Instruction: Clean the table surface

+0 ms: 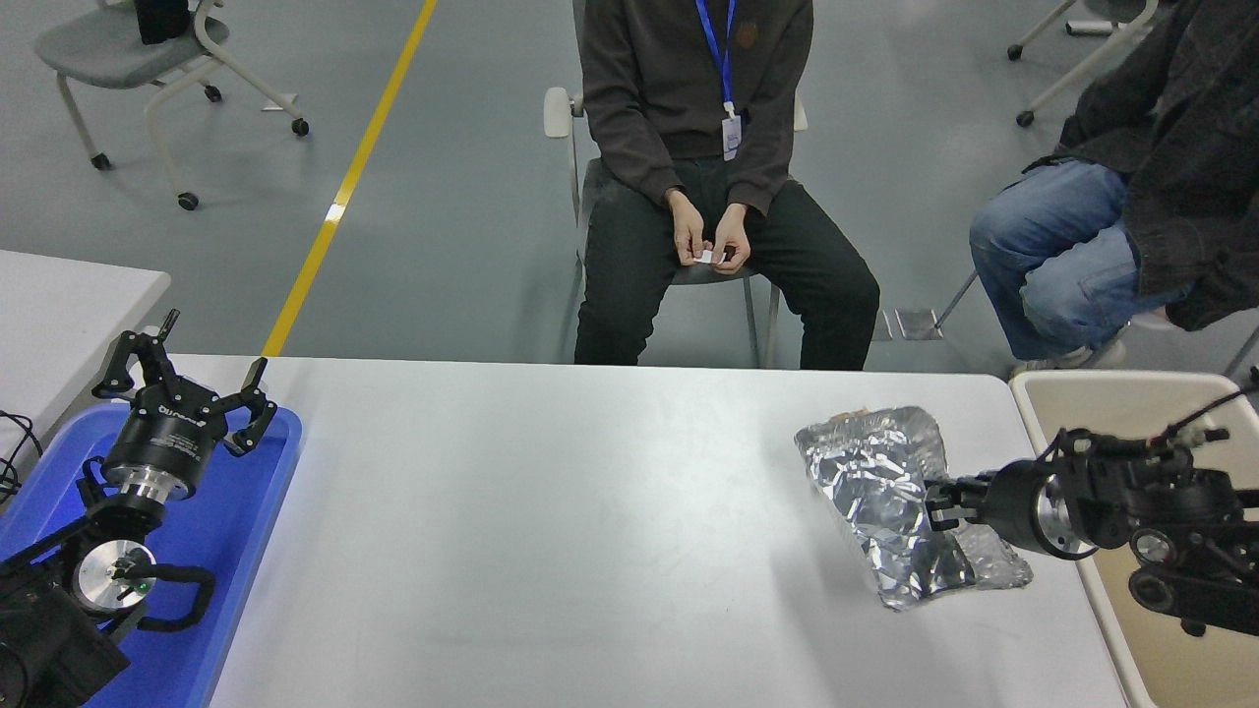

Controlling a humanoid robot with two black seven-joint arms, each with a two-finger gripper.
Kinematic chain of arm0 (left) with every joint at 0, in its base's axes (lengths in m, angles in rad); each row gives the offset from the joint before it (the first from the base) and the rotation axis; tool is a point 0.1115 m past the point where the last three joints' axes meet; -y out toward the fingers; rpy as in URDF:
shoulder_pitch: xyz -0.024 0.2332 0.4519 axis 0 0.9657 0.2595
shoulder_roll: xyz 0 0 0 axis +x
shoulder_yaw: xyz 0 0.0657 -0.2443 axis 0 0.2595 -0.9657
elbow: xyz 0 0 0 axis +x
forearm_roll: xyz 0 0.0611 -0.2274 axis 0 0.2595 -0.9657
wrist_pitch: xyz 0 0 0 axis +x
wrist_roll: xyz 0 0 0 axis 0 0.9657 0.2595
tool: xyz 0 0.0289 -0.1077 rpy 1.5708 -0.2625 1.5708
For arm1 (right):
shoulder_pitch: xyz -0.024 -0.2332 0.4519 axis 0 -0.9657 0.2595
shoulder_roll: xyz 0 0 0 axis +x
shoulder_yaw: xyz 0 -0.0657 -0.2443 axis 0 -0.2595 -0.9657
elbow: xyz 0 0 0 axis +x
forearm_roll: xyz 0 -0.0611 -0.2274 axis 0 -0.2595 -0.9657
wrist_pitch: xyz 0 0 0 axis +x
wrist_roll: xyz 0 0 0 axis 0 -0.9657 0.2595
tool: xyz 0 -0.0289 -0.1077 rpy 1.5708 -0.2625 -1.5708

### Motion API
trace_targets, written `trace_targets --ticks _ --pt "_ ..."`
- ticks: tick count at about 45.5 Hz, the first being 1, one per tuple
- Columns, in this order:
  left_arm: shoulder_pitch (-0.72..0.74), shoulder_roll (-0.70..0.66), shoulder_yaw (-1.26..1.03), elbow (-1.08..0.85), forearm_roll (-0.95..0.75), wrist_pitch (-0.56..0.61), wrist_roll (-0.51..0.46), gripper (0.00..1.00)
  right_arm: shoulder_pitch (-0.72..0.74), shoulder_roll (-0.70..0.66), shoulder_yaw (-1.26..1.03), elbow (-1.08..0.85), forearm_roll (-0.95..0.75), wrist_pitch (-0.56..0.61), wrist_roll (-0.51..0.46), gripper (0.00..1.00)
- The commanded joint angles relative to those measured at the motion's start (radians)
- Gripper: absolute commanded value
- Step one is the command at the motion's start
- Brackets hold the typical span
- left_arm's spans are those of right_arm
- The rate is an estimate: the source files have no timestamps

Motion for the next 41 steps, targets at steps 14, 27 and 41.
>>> trace_targets --ticks 14,27,41 --pt "0.0 0.0 0.0 -0.002 0.0 0.0 0.0 1.0 0.198 -0.186 0.017 0.088 0.071 0.138 0.041 0.0" --pt "0.0 0.0 0.0 0.0 0.0 0.0 0.0 1.0 0.203 -0.272 0.122 0.088 0.071 0.233 0.054 0.0" --pt "0.0 0.0 0.0 0.0 0.0 0.0 0.0 1.0 0.148 -0.283 0.125 -0.068 0.068 0.227 0.117 0.0"
